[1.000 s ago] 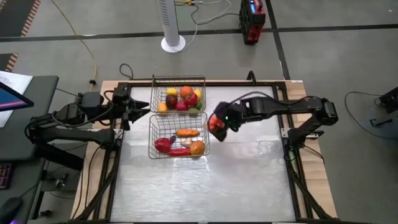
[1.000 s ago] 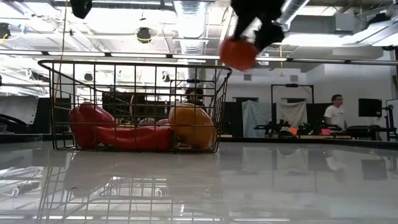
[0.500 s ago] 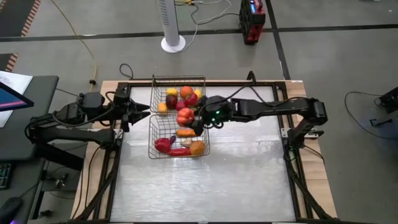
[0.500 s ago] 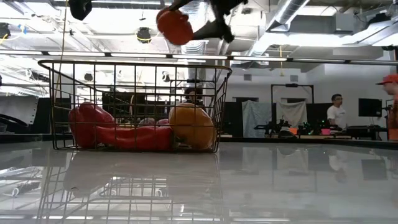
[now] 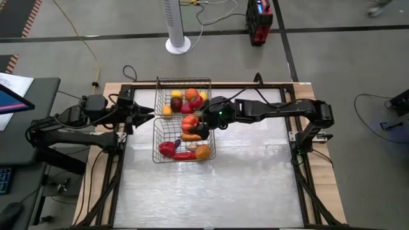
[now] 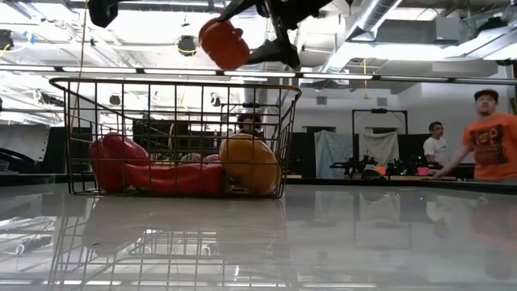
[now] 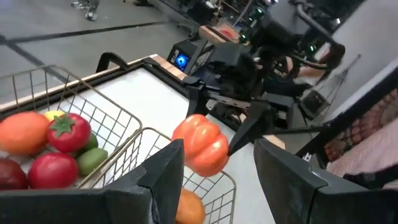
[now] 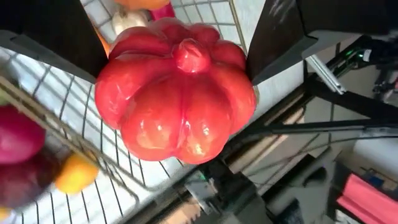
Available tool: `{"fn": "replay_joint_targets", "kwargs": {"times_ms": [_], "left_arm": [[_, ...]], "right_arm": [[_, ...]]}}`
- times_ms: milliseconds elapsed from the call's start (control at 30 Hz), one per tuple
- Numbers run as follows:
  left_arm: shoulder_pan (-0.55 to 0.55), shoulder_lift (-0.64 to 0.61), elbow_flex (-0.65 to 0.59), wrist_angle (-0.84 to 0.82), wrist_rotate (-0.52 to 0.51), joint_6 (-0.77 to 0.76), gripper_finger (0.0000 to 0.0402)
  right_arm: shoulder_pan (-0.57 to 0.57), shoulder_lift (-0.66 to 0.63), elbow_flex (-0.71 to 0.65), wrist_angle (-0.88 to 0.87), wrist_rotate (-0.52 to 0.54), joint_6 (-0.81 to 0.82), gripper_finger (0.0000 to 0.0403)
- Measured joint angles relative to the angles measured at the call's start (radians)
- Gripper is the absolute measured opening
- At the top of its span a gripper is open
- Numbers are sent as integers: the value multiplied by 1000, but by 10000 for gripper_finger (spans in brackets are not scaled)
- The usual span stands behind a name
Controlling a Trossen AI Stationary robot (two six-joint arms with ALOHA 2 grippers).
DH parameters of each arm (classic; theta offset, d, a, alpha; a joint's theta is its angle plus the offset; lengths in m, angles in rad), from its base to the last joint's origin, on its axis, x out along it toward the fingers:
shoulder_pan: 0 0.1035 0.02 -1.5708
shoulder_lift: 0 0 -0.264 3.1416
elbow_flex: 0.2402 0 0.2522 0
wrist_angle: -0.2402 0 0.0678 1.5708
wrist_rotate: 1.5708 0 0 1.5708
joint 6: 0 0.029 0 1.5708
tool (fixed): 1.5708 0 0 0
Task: Sort produce into baskets
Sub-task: Put the orange pumpkin into the bottom mesh basket, then return to Home Position
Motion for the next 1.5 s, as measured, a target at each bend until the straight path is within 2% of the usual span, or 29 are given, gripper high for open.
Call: {"fn": "replay_joint_targets", "kwargs": {"times_ms": [133,467,700,800,1067,1200,1333,1500], "left_arm": [[0,52,1,1,2,-66,183],[0,280,8,79,123,-80,183],[0,372,83,90,122,-62,183],[0,413,122,85,116,-42,183],[0,535,232,-3,107,4,183],[-5,580,280,-48,42,40,183],[-27,640,284,-126,-15,144,183],[-23,712,275,-231,68,202,183]], "right_arm": [[23,-2,0,24,5,-62,396],[46,0,0,-14,70,-107,396],[49,0,0,-53,72,-146,396],[53,0,0,-55,111,-187,396],[61,0,1,-58,147,-265,396],[61,0,16,-56,149,-275,396],[61,0,56,-96,148,-299,396],[60,-8,127,-49,151,-370,396]]}}
